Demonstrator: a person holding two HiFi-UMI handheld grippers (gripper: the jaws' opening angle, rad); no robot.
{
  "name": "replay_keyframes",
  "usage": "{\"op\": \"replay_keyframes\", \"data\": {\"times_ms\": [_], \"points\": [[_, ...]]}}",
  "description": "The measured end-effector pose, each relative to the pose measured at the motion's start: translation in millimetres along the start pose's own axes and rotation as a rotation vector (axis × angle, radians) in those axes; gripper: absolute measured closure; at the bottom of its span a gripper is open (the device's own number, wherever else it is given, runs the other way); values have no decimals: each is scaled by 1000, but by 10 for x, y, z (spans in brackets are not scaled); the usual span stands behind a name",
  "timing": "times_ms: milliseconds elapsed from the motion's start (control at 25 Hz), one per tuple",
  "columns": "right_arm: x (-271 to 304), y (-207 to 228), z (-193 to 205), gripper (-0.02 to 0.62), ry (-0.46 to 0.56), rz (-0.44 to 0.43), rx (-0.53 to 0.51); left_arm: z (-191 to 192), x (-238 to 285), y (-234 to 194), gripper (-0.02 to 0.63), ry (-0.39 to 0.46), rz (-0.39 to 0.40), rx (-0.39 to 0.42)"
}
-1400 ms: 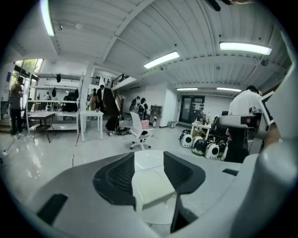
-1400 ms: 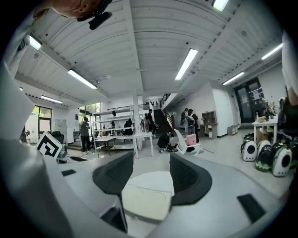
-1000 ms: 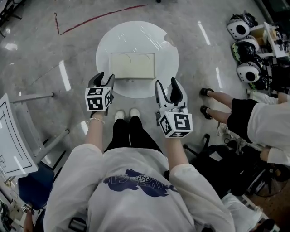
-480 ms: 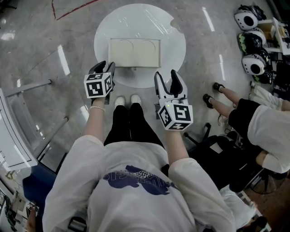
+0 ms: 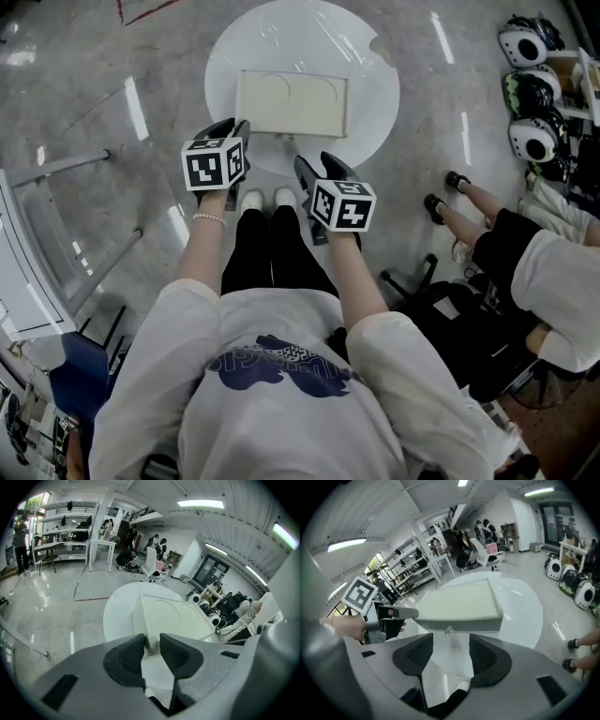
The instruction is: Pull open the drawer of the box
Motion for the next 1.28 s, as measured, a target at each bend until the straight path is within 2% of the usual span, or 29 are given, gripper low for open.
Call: {"op": "replay_keyframes", "data": {"times_ms": [200, 520, 640, 800, 960, 1080, 1280], "points": [[506, 45, 126, 357, -190, -88, 120, -8, 23, -4, 492, -9, 9, -4], [925, 37, 16, 357, -355, -143, 136, -10, 17, -42, 492, -6, 23, -21], [990, 68, 0, 371, -384, -142, 179, -14, 29, -42, 492, -11, 29, -22], [1010, 134, 13, 446, -405, -134, 227, -7, 32, -55, 492, -11, 41, -30], [1019, 124, 10, 449, -416, -162, 238, -9, 35, -66, 492, -9, 40, -28], [1026, 70, -4, 523, -410, -184, 235, -9, 34, -59, 492, -10, 39, -26], [1017, 56, -1, 526, -390, -188, 236, -7, 26, -57, 492, -15, 34, -20]]}}
Point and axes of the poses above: the fingertips, and each gripper's own axes: x forward along the fingers, y to its right, z out of its underside, the point moved 3 cm from there along -x, backward along the fingers, and after that the axes turned 7 degrees about -z, right-handed, at the moved point
